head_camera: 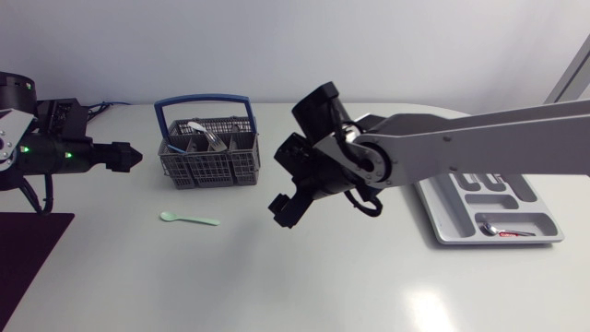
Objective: Unload the cutlery basket into the drawer organizer.
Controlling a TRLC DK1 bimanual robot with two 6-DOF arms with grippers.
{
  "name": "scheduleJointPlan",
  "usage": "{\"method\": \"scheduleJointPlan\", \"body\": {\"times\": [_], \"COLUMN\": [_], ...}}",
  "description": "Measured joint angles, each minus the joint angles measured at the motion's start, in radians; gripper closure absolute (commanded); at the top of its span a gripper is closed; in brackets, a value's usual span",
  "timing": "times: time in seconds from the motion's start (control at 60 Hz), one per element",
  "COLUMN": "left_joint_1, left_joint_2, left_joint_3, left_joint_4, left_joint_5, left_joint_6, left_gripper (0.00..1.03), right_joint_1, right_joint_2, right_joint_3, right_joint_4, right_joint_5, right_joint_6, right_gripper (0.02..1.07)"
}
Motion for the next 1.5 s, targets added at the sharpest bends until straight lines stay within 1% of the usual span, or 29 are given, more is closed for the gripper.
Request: {"method": "scheduleJointPlan", "body": {"times": [0.217,0.367,0.467,0.517,0.6,0.783,0.983,1.05,1.267,1.317,1.417,1.467,1.5], "left_joint_1": [0.0,0.002,0.002,0.002,0.002,0.002,0.002,0.0,-0.001,-0.001,-0.001,-0.001,-0.001], "left_joint_2": [0.061,0.089,0.096,0.096,0.096,0.096,0.096,0.096,0.096,0.096,0.096,0.096,0.096], "left_joint_3": [0.032,0.053,0.055,0.055,0.055,0.055,0.055,0.055,0.055,0.055,0.055,0.055,0.055], "left_joint_4": [0.033,0.035,0.04,0.04,0.041,0.041,0.041,0.041,0.041,0.041,0.042,0.041,0.042], "left_joint_5": [0.008,0.016,0.025,0.026,0.033,0.045,0.052,0.053,0.061,0.063,0.064,0.068,0.069], "left_joint_6": [0.021,0.027,0.037,0.038,0.038,0.038,0.041,0.042,0.045,0.045,0.049,0.052,0.054], "left_gripper": [0.12,0.12,0.12,0.12,0.12,0.12,0.12,0.12,0.12,0.12,0.12,0.12,0.12], "right_joint_1": [0.047,0.071,0.085,0.088,0.093,0.113,0.143,0.15,0.152,0.153,0.156,0.159,0.161], "right_joint_2": [0.174,0.246,0.292,0.309,0.338,0.395,0.508,0.557,0.672,0.696,0.747,0.774,0.787], "right_joint_3": [0.163,0.254,0.312,0.328,0.349,0.412,0.538,0.584,0.751,0.796,0.893,0.941,0.962], "right_joint_4": [-0.02,-0.029,-0.045,-0.046,-0.046,-0.049,-0.082,-0.114,-0.206,-0.229,-0.288,-0.32,-0.334], "right_joint_5": [-0.045,-0.088,-0.133,-0.154,-0.192,-0.225,-0.236,-0.236,-0.236,-0.236,-0.236,-0.236,-0.236], "right_joint_6": [-0.026,-0.048,-0.07,-0.075,-0.09,-0.098,-0.116,-0.116,-0.115,-0.114,-0.114,-0.114,-0.114], "right_gripper": [0.07,0.07,0.08,0.1,0.1,0.1,0.1,0.13,0.14,0.17,0.17,0.21,0.21]}}
